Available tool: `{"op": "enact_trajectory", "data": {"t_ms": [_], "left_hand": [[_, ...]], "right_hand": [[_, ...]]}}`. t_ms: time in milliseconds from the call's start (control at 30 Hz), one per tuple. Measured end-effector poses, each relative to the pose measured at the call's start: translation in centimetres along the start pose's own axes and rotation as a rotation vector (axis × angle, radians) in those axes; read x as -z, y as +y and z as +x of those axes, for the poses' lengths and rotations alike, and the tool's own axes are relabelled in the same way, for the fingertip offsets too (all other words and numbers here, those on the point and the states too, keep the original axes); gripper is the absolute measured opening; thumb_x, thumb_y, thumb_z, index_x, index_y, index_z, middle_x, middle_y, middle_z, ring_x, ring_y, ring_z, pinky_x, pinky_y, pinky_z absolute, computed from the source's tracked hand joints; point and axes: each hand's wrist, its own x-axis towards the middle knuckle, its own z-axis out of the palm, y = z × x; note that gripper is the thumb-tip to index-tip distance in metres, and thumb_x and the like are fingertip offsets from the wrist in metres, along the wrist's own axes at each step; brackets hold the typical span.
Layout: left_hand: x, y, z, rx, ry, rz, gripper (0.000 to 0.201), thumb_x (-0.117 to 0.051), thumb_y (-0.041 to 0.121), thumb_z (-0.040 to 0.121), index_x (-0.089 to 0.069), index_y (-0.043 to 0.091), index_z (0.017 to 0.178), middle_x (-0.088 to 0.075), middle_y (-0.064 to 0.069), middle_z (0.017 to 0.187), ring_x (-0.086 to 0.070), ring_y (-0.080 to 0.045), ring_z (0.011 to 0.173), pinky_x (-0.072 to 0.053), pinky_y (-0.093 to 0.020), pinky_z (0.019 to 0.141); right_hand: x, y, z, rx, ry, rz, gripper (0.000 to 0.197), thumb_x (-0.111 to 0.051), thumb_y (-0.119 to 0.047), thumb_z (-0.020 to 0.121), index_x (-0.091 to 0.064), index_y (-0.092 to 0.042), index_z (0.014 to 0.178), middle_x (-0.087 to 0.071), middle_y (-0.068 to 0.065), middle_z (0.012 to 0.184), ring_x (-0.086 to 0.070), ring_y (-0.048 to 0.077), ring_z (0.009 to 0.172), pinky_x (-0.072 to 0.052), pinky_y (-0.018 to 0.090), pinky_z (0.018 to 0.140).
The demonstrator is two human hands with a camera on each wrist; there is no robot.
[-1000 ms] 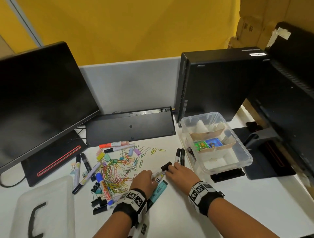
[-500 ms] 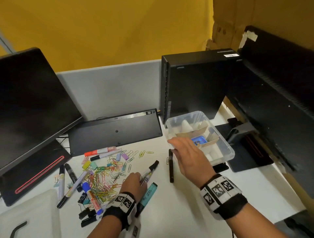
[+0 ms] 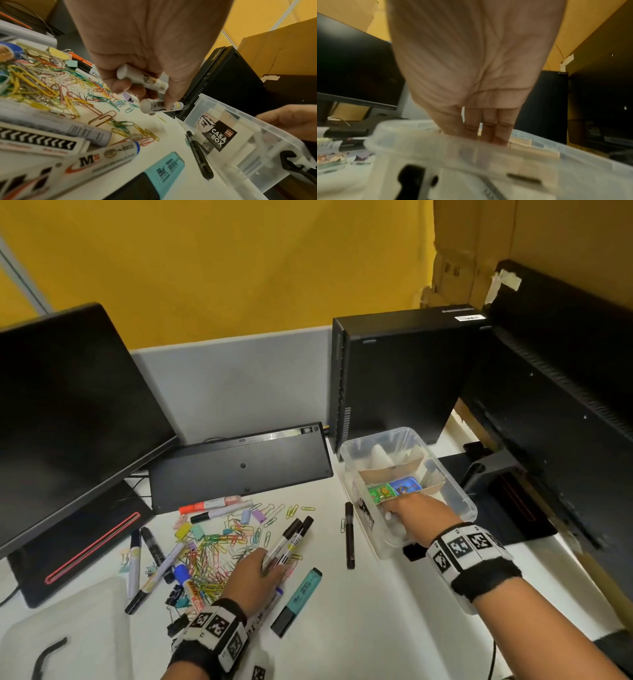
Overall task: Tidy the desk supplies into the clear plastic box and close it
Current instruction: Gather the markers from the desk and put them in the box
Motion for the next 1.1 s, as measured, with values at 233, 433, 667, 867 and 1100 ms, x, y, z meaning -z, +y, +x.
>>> {"op": "enact_trajectory", "data": {"t_ms": [233,433,667,867,1100], "left_hand": [[0.0,-0.4,-0.8,-0.023,-0.011,0.053,0.012,-0.050,0.029,0.096,-0.052,0.019,0.089,-0.053,0.007,0.076,-0.048,-0.003,0.066,-0.032,-0.015,0.055],[-0.1,0.7,-1.3,-0.080,-0.035,0.052,0.022,-0.043,0.029,0.098,-0.056,0.013,0.095,-0.057,0.001,0.080,-0.050,-0.009,0.070,-0.040,-0.024,0.064],[-0.6,9.3,-1.7,-0.271,0.030,0.075,0.011,-0.036,0.036,0.099,-0.044,0.029,0.096,-0.049,0.008,0.081,-0.046,-0.005,0.064,-0.031,-0.019,0.054],[-4.0,17.5,1.6,-0.481,0.099,0.597,0.026,-0.040,0.018,0.098,-0.048,0.011,0.123,-0.051,-0.009,0.116,-0.051,-0.028,0.102,-0.041,-0.037,0.083],[-8.1,21.3,4.4,-0.551,-0.085,0.964,0.033,-0.041,0.009,0.094,-0.047,-0.002,0.125,-0.051,-0.019,0.125,-0.047,-0.034,0.116,-0.034,-0.041,0.100]], "right_hand": [[-1.7,2.8,1.4,-0.048,-0.062,0.183,0.031,-0.054,-0.011,0.088,-0.067,-0.032,0.107,-0.064,-0.007,0.114,-0.060,0.014,0.099,-0.050,0.030,0.092],[-2.0,5.0,-1.1,-0.264,0.802,0.359,0.020,-0.048,-0.013,0.089,-0.062,-0.019,0.103,-0.060,0.001,0.103,-0.052,0.021,0.096,-0.046,0.037,0.080],[-7.0,5.5,-0.5,-0.542,0.658,0.644,0.050,-0.038,-0.017,0.098,-0.028,-0.010,0.146,-0.039,0.014,0.141,-0.039,0.033,0.126,-0.041,0.047,0.097],[-7.4,5.4,-0.5,-0.512,0.719,0.669,0.050,-0.036,-0.010,0.097,-0.027,-0.009,0.147,-0.040,0.014,0.138,-0.038,0.031,0.125,-0.042,0.042,0.094],[-7.7,5.6,-0.2,-0.505,0.739,0.662,0.050,-0.036,-0.009,0.097,-0.028,-0.008,0.146,-0.042,0.013,0.136,-0.040,0.029,0.122,-0.042,0.041,0.093]]}}
